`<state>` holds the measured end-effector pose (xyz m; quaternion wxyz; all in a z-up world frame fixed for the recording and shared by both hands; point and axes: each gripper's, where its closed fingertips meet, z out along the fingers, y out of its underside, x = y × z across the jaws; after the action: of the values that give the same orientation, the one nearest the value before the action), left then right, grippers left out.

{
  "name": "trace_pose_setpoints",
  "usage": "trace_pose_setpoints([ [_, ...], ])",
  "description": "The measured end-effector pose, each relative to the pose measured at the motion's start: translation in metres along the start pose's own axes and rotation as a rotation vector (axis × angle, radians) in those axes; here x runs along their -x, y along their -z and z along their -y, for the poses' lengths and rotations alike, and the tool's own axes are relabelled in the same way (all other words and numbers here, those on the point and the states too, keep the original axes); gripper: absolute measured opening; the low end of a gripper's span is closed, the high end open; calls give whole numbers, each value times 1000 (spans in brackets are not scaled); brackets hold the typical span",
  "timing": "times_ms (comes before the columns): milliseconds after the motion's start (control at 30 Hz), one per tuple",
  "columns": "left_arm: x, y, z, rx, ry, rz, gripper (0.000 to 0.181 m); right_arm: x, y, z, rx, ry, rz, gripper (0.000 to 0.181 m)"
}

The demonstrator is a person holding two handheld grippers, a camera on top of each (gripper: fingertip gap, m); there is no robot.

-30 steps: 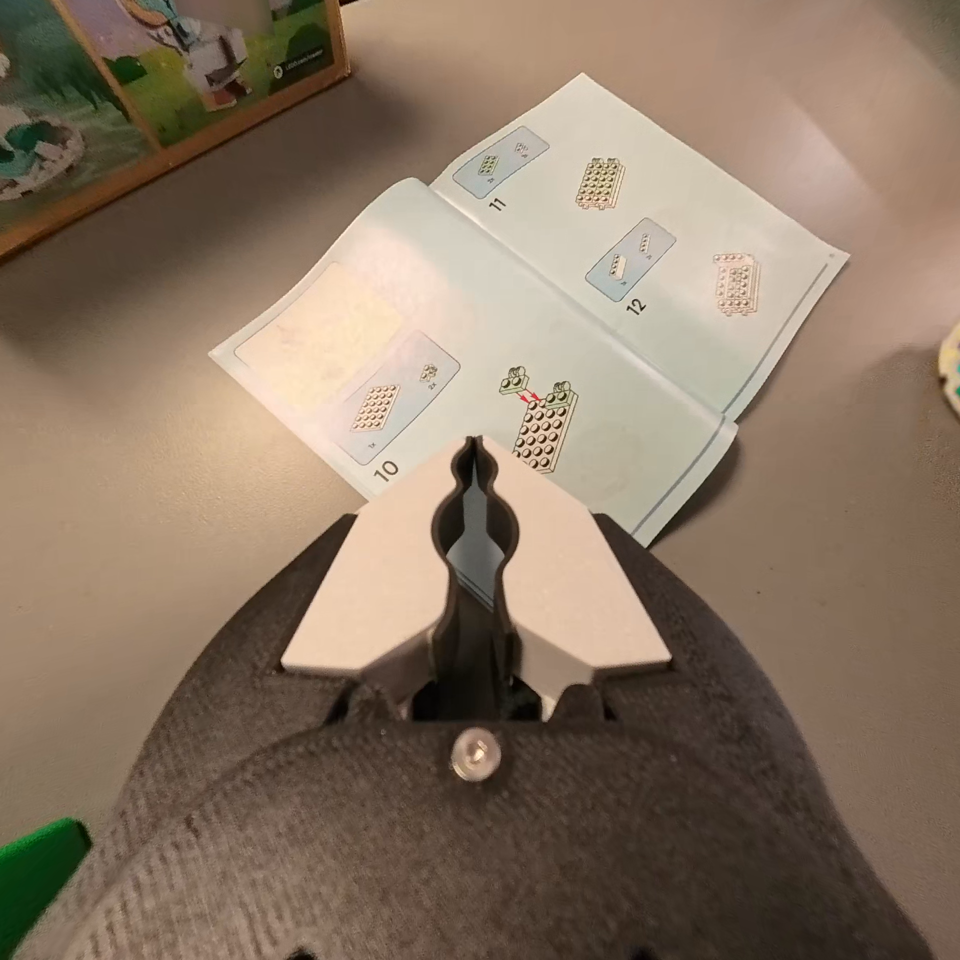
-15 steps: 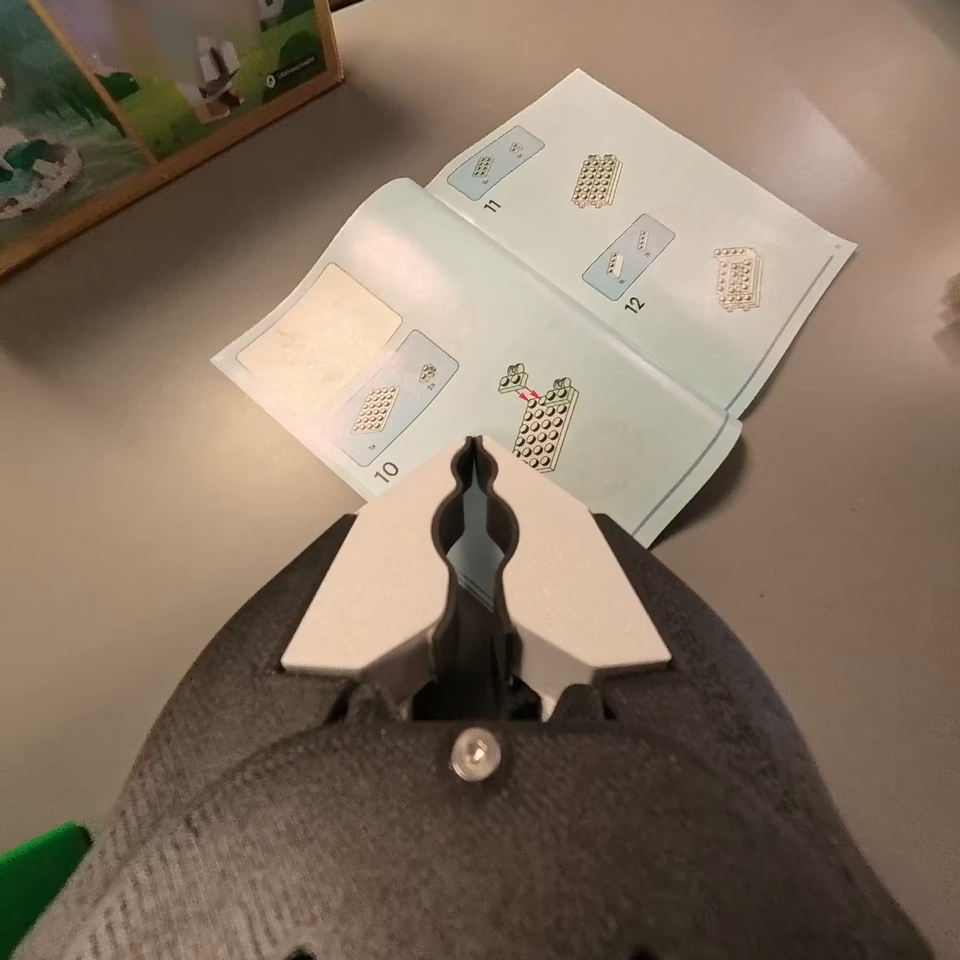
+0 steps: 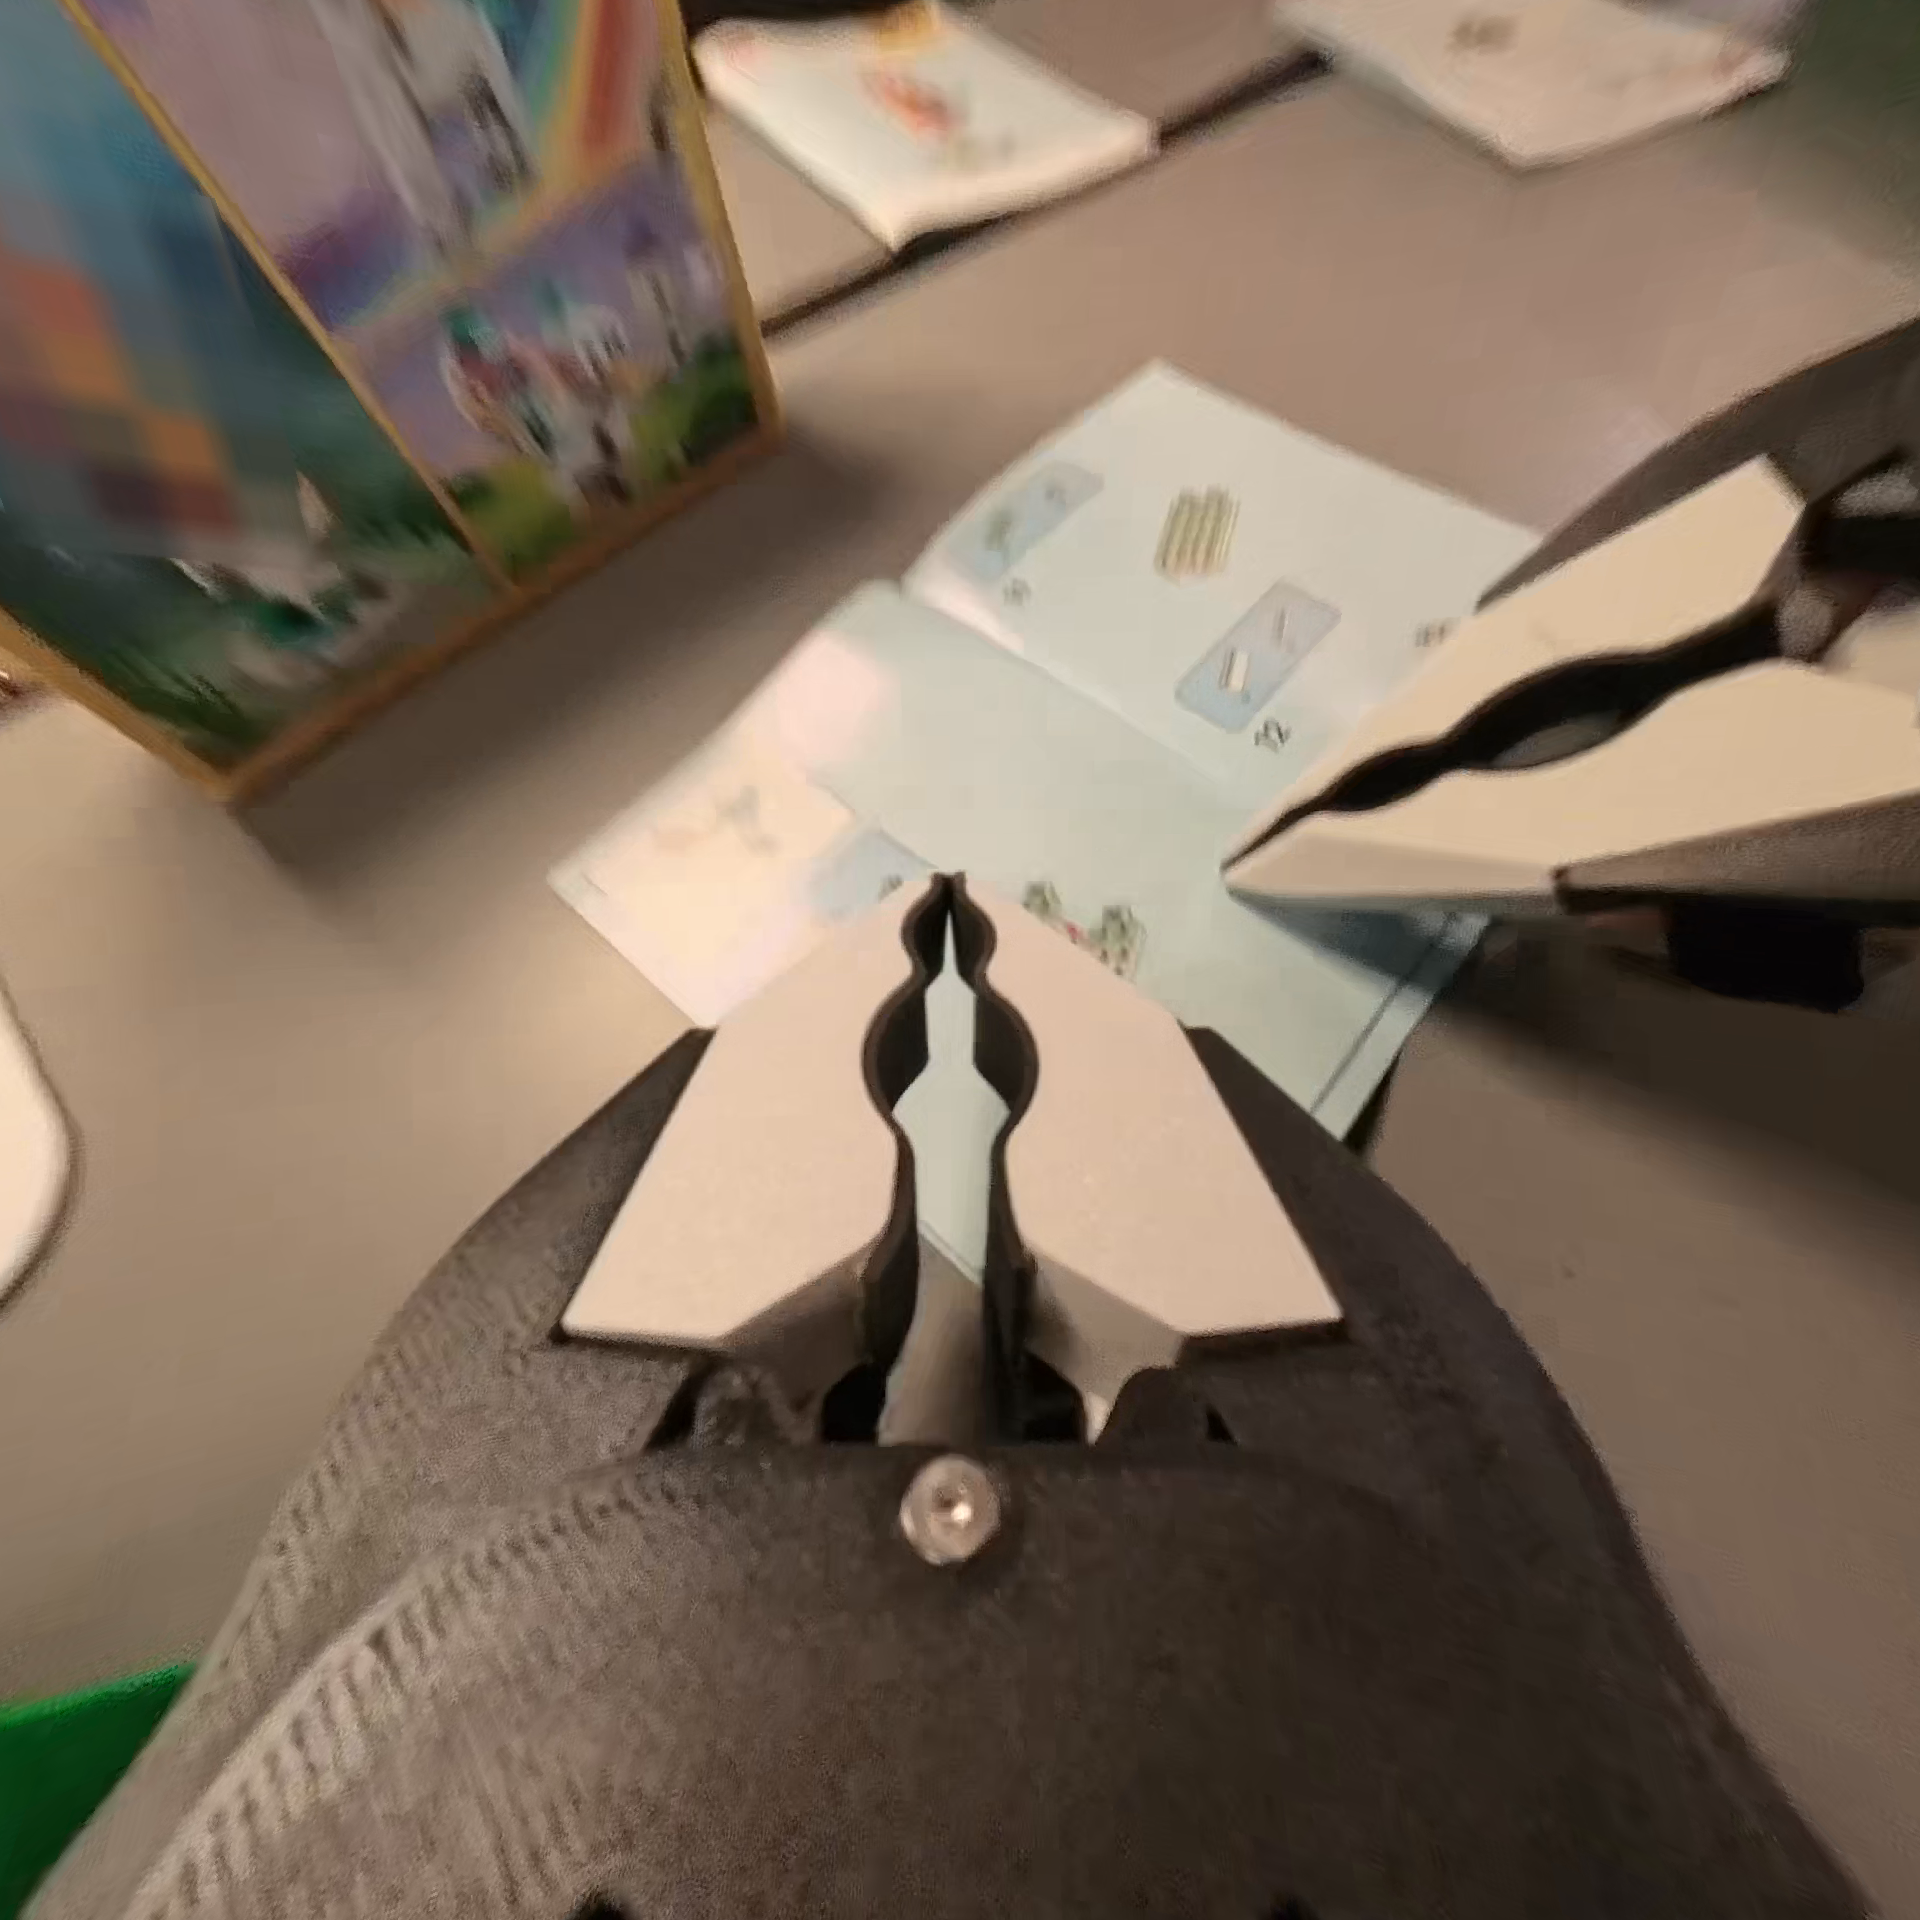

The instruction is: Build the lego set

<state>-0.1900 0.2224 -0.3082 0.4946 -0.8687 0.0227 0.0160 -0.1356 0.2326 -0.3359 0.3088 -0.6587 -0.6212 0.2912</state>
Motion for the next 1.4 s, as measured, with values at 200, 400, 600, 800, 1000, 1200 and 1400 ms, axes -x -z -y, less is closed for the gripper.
trace_pose_setpoints([
  [200, -3, 37, 55, -332, -245, 196, 0, 0, 0, 0, 1, 62, -51, 0],
  [400, -85, 110, 109, -597, -283, 72, 7, 0, 0, 1, -1, 110, -91, 0],
  [600, -101, 267, 109, -722, -176, 147, 20, 4, 2, 3, -21, 231, -160, 0],
  [800, 25, 350, 26, -150, -160, 453, 31, 11, 2, 5, -37, 286, -146, 0],
  [1000, 51, 325, -99, 412, -123, 165, 56, 13, 2, 5, -41, 326, -153, 0],
  [1200, 47, 294, -157, 596, -58, 14, 54, 16, 2, 5, -41, 326, -128, 0],
  [1400, 52, 283, -194, 778, -56, -54, 60, 17, 1, 4, -38, 311, -110, 0],
])
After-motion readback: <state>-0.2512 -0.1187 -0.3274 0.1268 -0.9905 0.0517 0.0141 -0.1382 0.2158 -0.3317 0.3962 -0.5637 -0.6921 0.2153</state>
